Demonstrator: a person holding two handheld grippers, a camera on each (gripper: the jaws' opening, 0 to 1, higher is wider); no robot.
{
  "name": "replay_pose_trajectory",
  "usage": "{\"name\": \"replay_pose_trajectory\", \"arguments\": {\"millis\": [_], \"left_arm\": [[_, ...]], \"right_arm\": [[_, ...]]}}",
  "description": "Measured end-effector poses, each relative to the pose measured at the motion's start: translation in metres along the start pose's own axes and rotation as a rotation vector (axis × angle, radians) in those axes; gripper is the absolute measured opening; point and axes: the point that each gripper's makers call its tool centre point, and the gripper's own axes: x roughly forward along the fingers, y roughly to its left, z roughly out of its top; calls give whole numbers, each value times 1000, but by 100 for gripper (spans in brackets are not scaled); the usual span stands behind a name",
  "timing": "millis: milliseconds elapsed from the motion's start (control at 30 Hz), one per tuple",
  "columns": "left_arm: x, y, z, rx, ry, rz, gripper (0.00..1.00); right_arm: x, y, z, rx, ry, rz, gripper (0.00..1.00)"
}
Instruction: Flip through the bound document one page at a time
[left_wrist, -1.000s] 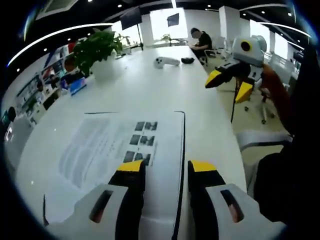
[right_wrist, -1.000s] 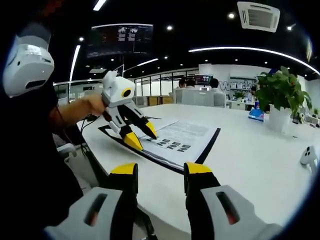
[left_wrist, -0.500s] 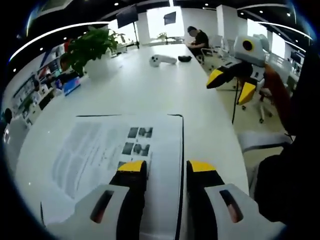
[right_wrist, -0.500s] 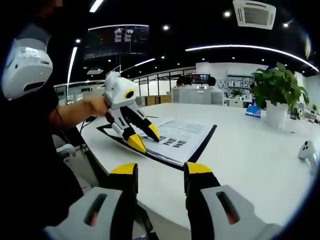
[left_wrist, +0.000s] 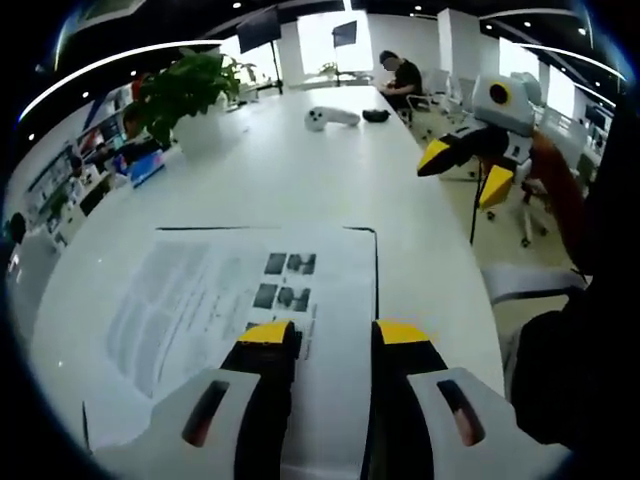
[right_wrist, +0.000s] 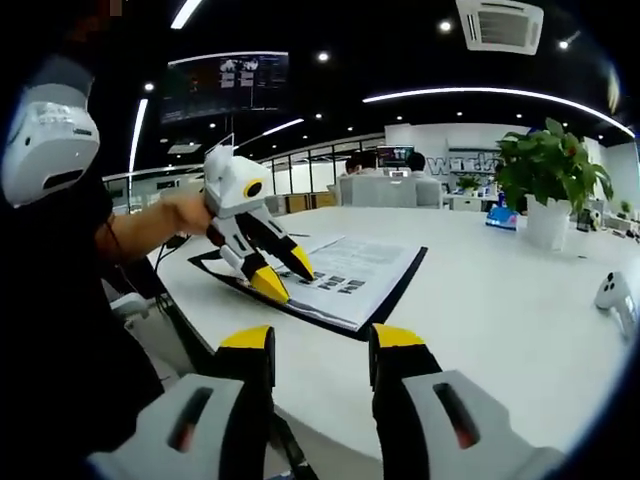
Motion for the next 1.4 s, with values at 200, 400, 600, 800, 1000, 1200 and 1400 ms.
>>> {"name": "replay_pose_trajectory", "arguments": {"millis": [200, 400, 600, 800, 1000, 1200, 1400], "left_arm": [[1, -2, -3, -13, 3, -15, 31], [2, 0, -7, -53, 11, -35, 29], [2, 1, -7, -116, -3, -83, 28], [1, 2, -8, -170, -21, -133, 27], [1, 0, -8, -179, -26, -153, 27], [1, -1, -8, -189, -35, -177, 27], [0, -2, -8, -186, -42, -196, 27]], "right_arm": [[-1, -1, -3, 5, 5, -3, 38], [-1, -4, -6, 14, 11, -6, 38], [-2, -6, -5, 21, 7, -13, 38], [-2, -7, -11, 32, 25, -13, 38], [-3, -9, -10, 30, 23, -17, 38], [0, -9, -9, 26, 28, -12, 38], [0, -9, -10, 27, 30, -14, 38]]}}
